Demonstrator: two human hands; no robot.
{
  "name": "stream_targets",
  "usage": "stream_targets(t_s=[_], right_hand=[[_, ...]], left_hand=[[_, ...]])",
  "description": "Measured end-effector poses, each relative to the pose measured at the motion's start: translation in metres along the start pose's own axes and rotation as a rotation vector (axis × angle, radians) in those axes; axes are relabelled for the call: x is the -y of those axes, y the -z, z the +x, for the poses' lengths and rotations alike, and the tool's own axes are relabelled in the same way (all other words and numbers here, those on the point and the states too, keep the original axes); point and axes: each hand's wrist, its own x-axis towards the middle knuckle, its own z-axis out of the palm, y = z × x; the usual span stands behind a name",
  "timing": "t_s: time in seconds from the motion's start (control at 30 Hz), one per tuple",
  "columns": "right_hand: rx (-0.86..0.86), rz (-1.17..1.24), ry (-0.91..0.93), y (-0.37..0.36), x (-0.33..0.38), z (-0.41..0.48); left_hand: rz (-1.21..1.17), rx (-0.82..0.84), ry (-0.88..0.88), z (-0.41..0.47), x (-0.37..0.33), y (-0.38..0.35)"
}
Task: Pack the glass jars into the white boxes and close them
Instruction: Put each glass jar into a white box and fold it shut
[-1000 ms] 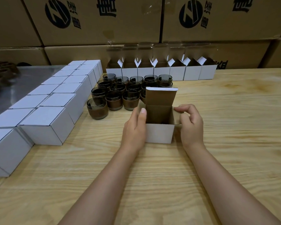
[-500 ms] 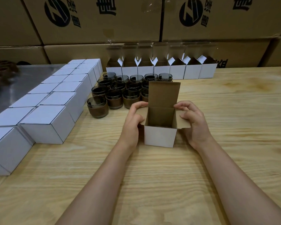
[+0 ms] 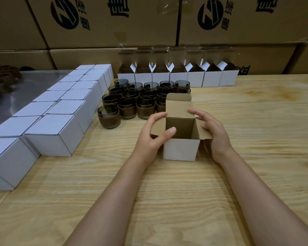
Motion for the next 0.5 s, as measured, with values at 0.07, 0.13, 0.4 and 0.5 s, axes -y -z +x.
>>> stream_targets(t_s=[0.07, 0.13, 0.4, 0.5], right_hand=[[0.019, -0.048, -0.023, 0.004, 0.004, -0.002], [0.049, -0.083, -0.063, 0.008, 0.011, -0.003], [-0.216, -1.064, 0.204, -0.021, 0.082, 0.013], [0.067, -1.055, 0.385, -0.092, 0.093, 0.029]], left_hand=[[0.062, 0.042, -0.007, -0.002, 0.0, 0.002], [0.101, 0.063, 0.016, -0.003, -0.001, 0.001], [0.148, 0.037, 0.056, 0.001, 0.002, -0.005], [0.12, 0.041, 0.056, 0.004, 0.002, -0.006]])
